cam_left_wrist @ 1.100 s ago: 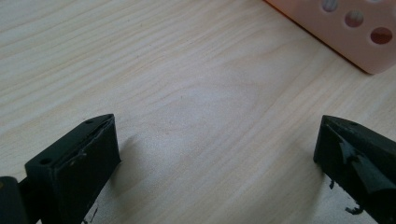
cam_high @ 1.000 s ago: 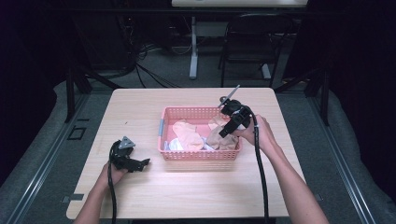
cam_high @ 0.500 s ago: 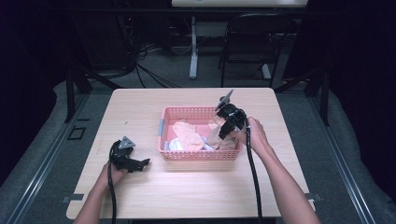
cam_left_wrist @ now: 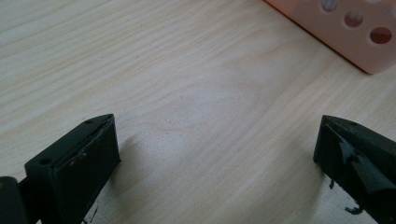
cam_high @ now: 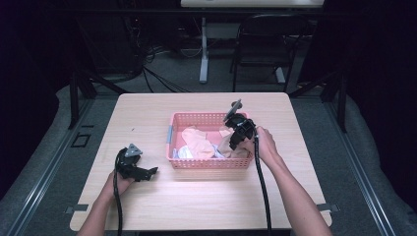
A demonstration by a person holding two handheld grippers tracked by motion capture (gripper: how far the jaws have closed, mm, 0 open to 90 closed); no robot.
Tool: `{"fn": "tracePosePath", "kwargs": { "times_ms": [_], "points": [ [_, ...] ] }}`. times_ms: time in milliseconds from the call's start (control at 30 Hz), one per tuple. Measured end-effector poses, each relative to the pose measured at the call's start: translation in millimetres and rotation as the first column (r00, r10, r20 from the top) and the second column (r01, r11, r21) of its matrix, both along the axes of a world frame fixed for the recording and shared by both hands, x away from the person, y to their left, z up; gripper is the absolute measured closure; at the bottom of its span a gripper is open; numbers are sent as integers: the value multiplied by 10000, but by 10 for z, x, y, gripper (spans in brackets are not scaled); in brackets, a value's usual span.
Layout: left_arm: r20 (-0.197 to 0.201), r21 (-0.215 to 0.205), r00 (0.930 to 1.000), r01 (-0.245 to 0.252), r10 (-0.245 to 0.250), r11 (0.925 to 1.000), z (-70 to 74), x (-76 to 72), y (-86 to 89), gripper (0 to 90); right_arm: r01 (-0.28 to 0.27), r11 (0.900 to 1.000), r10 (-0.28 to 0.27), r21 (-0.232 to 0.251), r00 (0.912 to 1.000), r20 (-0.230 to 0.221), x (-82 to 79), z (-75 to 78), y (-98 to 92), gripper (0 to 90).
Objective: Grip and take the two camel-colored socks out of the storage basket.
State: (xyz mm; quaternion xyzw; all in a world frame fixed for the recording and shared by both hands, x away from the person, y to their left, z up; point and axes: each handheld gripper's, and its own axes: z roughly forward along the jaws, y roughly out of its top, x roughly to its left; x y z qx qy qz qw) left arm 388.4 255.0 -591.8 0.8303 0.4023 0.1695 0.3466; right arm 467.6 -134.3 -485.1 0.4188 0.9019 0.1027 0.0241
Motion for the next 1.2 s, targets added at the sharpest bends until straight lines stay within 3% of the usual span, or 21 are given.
{"fn": "tracePosePath", "kwargs": {
  "times_ms": [33,167,233,333,367,567,667,1200],
  "points": [
    [-1,-1,10000,0,0,10000,0,0,0,0,0,10000,0,0,10000,0,0,0,0,642],
    [-3,0,10000,0,0,10000,0,0,0,0,-116,9995,116,-295,9999,-3,-1,0,-11,812],
    [-2,1,10000,2,-2,10000,0,0,0,0,-155,9994,156,-299,9999,18,-5,16,-23,840],
    [-1,-3,10000,0,0,10000,0,0,0,0,-220,9992,219,-345,9998,-36,-9,56,-38,853],
    [-2,-1,10000,0,0,10000,0,0,0,0,5,10000,-5,-22,9999,165,-29,51,-41,856],
    [0,-2,10000,-1,1,10000,0,0,0,0,-183,9995,173,261,9991,392,-66,219,-60,865],
    [0,-2,10000,-1,1,10000,0,0,0,0,-168,9988,134,461,9973,728,-104,349,-41,870],
    [0,3,10000,1,-1,10000,0,0,0,0,-355,9979,274,534,9889,1461,-136,813,-28,878]
  ]
}}
